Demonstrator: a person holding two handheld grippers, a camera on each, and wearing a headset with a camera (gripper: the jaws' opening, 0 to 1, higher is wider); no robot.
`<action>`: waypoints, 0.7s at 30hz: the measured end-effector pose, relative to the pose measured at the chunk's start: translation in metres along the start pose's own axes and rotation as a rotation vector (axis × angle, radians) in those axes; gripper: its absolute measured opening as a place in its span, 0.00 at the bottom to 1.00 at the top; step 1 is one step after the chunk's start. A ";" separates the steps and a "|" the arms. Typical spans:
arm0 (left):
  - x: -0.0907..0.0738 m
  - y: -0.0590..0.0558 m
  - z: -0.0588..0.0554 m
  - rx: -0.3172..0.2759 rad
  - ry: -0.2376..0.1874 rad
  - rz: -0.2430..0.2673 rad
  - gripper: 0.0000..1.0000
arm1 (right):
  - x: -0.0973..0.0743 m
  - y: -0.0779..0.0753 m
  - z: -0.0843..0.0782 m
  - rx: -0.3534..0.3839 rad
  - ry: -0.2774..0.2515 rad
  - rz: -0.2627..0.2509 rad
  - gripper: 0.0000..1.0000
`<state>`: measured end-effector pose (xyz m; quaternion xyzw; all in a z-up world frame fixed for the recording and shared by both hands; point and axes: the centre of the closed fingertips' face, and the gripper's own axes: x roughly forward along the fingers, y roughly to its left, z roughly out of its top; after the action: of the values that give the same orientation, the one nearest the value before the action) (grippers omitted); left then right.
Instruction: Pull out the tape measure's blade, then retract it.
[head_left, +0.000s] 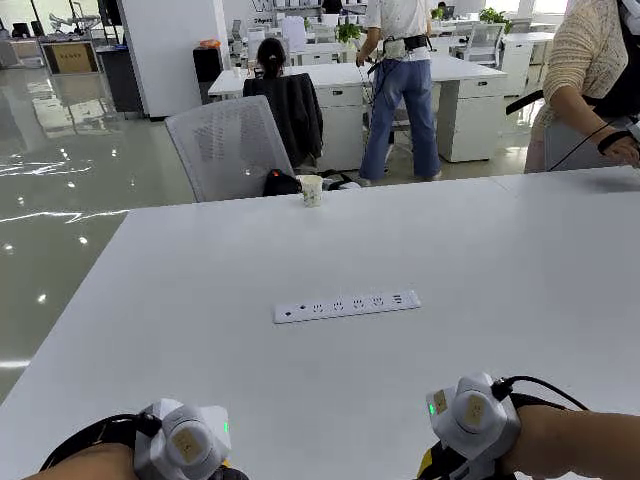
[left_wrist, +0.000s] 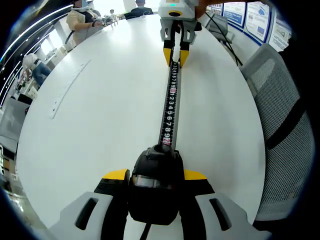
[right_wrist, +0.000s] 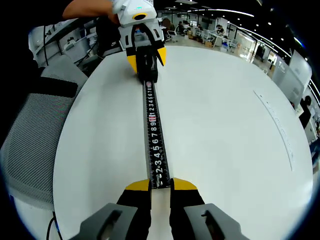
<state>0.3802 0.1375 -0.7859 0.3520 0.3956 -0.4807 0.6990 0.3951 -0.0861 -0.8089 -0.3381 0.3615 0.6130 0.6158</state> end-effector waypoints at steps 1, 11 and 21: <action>0.000 0.000 0.000 0.000 0.000 0.000 0.34 | 0.000 0.000 0.000 0.001 0.000 0.000 0.10; -0.001 0.000 0.000 -0.001 0.000 0.002 0.34 | -0.003 -0.002 -0.008 0.007 0.003 -0.002 0.10; 0.000 0.001 -0.001 0.000 0.004 0.003 0.34 | -0.007 -0.002 -0.014 0.015 0.009 -0.008 0.10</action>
<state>0.3808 0.1383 -0.7862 0.3533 0.3964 -0.4788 0.6991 0.3970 -0.1015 -0.8097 -0.3377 0.3677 0.6063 0.6190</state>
